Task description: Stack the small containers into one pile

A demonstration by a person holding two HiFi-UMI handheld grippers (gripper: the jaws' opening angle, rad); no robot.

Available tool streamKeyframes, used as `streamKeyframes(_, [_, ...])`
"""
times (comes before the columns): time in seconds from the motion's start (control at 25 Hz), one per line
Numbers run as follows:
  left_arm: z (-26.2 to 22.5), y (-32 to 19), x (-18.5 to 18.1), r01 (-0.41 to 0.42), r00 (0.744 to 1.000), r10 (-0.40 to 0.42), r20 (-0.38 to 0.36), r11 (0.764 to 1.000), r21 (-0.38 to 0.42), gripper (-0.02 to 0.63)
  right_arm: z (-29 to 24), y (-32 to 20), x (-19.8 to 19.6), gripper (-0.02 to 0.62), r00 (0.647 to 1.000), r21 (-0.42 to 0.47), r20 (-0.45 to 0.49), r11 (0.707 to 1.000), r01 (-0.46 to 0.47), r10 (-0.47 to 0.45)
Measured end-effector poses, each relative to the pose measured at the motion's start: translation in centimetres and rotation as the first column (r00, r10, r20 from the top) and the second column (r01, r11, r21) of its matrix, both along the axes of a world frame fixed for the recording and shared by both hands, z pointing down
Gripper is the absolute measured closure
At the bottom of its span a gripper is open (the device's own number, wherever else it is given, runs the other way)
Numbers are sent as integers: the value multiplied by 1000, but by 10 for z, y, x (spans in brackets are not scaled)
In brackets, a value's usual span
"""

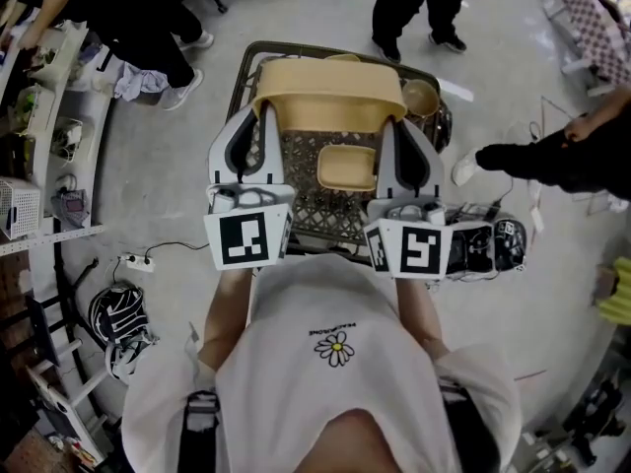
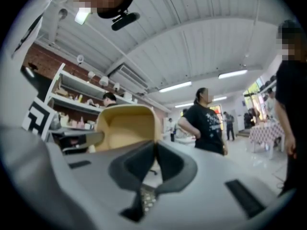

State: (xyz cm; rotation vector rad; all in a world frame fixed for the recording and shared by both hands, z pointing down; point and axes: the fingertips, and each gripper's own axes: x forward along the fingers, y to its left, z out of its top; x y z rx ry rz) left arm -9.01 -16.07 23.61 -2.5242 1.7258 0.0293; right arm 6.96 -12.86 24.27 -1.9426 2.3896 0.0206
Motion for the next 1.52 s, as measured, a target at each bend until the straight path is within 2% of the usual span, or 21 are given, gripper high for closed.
streamKeyframes(0.08, [5, -1, 4, -2, 1000, 3, 18, 1000, -24, 566, 3, -3, 4, 557, 1000, -24, 7, 1000, 11, -11])
streamKeyframes(0.2, [23, -6, 15, -4, 999, 9, 39, 993, -120, 566, 18, -10, 14, 558, 997, -139, 53, 988, 64, -57])
streamKeyframes(0.32, [49, -13, 30, -13, 998, 25, 49, 973, -229, 565, 44, -17, 30, 558, 992, -292, 86, 950, 115, -94])
streamKeyframes(0.4, [72, -14, 41, -16, 998, 34, 49, 944, -329, 565, 67, -18, 41, 558, 988, -399, 114, 906, 140, -103])
streamKeyframes(0.52, [112, -10, 55, -13, 997, 50, 65, 879, -477, 565, 103, -17, 54, 559, 980, -548, 172, 817, 179, -99])
streamKeyframes(0.64, [156, -5, 64, -6, 993, 76, 91, 798, -603, 560, 143, -15, 62, 558, 977, -658, 191, 726, 198, -93])
streamKeyframes(0.76, [197, 1, 68, 13, 989, 92, 112, 716, -698, 558, 181, -11, 66, 558, 972, -740, 217, 635, 221, -86])
streamKeyframes(0.88, [234, 8, 69, 31, 989, 94, 118, 636, -771, 558, 215, -6, 67, 558, 969, -802, 234, 547, 239, -80])
streamKeyframes(1.2, [324, 38, 67, 58, 987, 111, 115, 422, -905, 554, 295, 17, 63, 558, 966, -905, 251, 340, 256, -60])
streamKeyframes(1.24, [332, 40, 67, 62, 986, 114, 118, 406, -912, 552, 303, 20, 63, 558, 966, -912, 253, 319, 257, -54])
streamKeyframes(1.4, [357, 41, 64, 91, 979, 134, 151, 376, -922, 552, 329, 31, 64, 558, 965, -931, 260, 258, 258, -26])
streamKeyframes(1.52, [375, 48, 64, 107, 976, 146, 162, 328, -939, 551, 349, 40, 65, 558, 963, -941, 269, 213, 264, -5])
